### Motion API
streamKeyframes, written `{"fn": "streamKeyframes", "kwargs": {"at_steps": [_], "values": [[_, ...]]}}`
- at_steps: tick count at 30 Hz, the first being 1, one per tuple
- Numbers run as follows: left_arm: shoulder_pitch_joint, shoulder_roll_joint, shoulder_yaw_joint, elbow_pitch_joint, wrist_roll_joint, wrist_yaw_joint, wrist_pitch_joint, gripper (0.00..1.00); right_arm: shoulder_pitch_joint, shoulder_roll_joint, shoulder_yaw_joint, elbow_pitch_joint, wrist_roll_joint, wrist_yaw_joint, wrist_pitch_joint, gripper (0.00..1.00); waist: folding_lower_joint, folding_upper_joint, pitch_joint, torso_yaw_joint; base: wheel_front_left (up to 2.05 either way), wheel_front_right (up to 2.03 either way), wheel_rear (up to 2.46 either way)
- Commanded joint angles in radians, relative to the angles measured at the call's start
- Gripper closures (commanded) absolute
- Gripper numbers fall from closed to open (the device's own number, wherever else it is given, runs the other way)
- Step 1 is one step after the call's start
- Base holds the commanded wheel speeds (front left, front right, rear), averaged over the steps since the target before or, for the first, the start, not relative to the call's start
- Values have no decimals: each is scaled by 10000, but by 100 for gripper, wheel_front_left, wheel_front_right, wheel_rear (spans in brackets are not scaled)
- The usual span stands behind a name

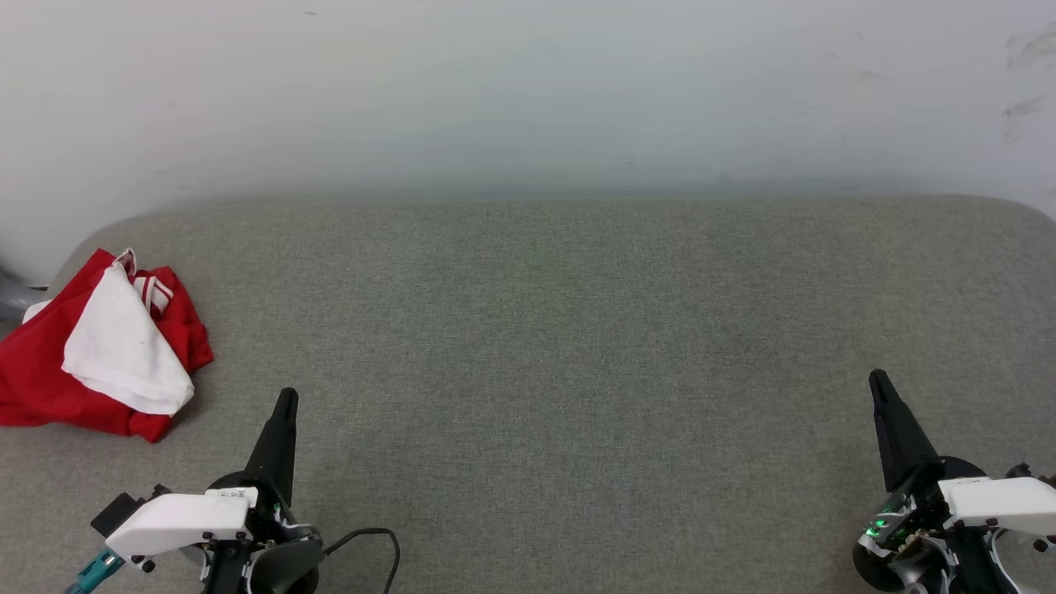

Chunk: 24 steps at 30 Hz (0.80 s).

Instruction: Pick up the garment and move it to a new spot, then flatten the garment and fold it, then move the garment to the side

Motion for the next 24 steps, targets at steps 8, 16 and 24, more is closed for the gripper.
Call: {"fn": "streamKeyframes", "kwargs": {"at_steps": [8, 16, 24], "values": [[-73, -21, 25, -16, 42, -18, -5, 100, -142, 50, 2, 5, 23, -5, -13, 100, 0, 0, 0, 0, 0, 0, 0], [-73, -21, 25, -16, 42, -18, -5, 100, -142, 50, 2, 5, 23, -5, -13, 100, 0, 0, 0, 0, 0, 0, 0], [389, -28, -113, 334, -4, 2, -127, 0, 395, 4, 88, 345, -88, -2, -123, 0, 0, 0, 4, -2, 0, 0, 0]]}}
